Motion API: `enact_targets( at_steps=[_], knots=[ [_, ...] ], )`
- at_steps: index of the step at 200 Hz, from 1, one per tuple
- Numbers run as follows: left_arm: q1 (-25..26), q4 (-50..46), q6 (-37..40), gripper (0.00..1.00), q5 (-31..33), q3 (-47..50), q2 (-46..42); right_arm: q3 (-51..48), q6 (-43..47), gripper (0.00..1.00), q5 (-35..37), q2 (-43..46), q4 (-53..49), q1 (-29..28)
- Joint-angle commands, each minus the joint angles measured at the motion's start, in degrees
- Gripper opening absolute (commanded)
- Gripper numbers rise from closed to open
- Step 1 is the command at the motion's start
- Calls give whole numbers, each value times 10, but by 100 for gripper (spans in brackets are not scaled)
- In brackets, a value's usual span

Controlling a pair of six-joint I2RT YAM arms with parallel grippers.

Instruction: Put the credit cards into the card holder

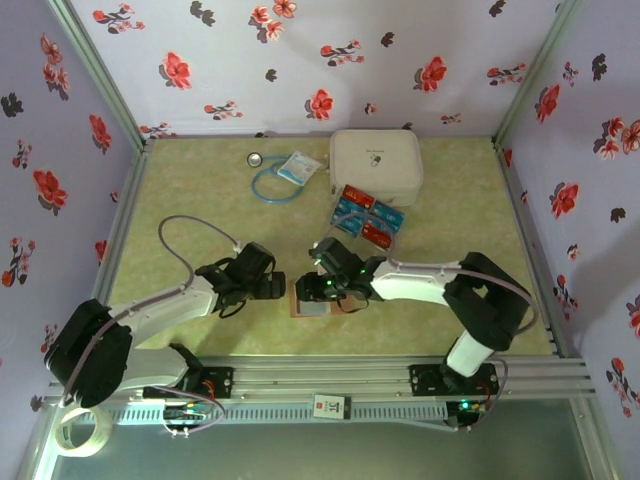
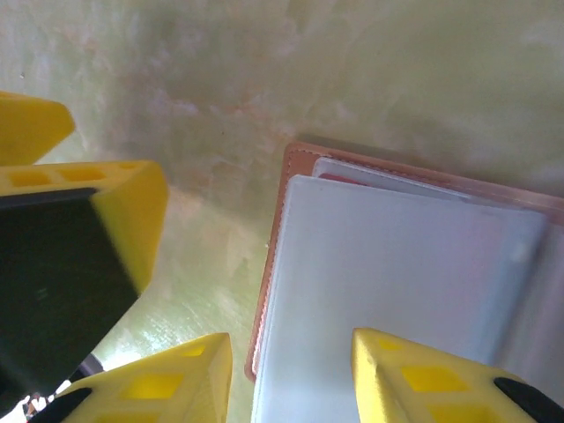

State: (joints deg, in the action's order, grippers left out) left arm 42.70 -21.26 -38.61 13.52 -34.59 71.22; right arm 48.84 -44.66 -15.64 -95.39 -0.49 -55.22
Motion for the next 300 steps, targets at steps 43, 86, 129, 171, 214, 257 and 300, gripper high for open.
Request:
enact_targets(
  at_steps=[43, 86, 129, 171, 214, 257, 300],
  knots=[
    [-8, -23, 12, 100, -3, 7, -16, 41, -5, 39, 9, 0, -5, -9],
    [-4, -12, 18, 100, -27, -5, 2, 16, 39, 40, 71, 97, -104, 14],
    [36, -5, 11, 100, -24, -31, 25, -65, 80, 42, 153, 213, -213, 83],
    [92, -9, 11, 100, 9, -63, 70, -123, 94, 48, 167, 275, -235, 136],
    [137, -30, 17, 100, 46, -93, 114, -129, 90, 47, 145, 229, -193, 140],
    [150, -25, 21, 100, 52, -92, 137, -124, 91, 31, 138, 194, -172, 141],
    [150, -26, 23, 100, 65, -86, 156, -129, 92, 4, 140, 192, -169, 145]
  ],
)
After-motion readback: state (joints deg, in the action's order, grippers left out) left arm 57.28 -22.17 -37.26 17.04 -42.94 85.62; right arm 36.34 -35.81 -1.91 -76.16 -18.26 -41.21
